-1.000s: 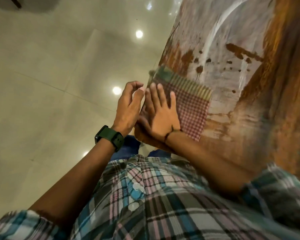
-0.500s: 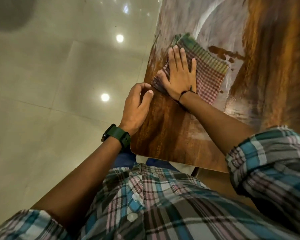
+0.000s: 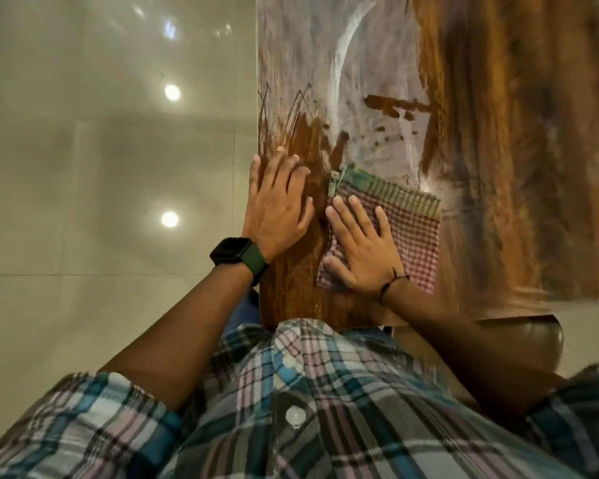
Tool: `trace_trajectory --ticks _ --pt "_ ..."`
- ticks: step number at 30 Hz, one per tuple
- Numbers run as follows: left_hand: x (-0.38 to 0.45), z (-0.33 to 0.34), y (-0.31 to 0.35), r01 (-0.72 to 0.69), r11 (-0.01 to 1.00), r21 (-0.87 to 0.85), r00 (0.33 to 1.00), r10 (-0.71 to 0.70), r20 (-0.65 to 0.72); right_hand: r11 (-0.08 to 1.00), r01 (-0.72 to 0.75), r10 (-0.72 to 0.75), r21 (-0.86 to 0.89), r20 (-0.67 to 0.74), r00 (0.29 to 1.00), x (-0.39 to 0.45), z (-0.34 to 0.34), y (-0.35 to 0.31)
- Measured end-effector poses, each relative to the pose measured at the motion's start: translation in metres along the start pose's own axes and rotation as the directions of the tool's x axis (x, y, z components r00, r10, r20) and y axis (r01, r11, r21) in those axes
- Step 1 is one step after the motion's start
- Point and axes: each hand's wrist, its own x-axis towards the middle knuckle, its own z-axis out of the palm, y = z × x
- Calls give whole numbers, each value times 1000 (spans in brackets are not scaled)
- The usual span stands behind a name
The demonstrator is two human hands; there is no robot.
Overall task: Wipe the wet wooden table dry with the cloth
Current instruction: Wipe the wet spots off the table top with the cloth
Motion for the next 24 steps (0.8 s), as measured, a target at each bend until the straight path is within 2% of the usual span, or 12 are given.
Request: trace_trajectory --ticks 5,9,11,14,18,19,21,24 --pt "9 -6 -4 -60 991 119 983 38 181 970 -242 241 32 28 970 52 -17 32" --pt "18 -12 0 -162 966 201 934 84 347 952 -300 295 62 85 952 49 -20 34" --pt "23 -14 0 -186 954 233 913 80 401 959 -279 274 54 84 958 13 -11 16" --pt "27 -16 2 -179 950 256 900 52 434 985 -165 161 43 75 984 -45 3 5" --pt "29 -17 8 -132 953 272 897 -1 441 1000 -1 0 16 51 999 -45 1 39" --pt "29 -17 9 -125 953 276 896 -11 444 999 -23 22 23 39 999 -35 -1 48" --pt "29 -17 12 -109 951 288 890 -36 455 986 -157 156 60 12 988 -6 -4 72" --pt "31 -16 16 -95 947 308 881 -64 468 928 -361 363 90 -14 932 41 -16 110"
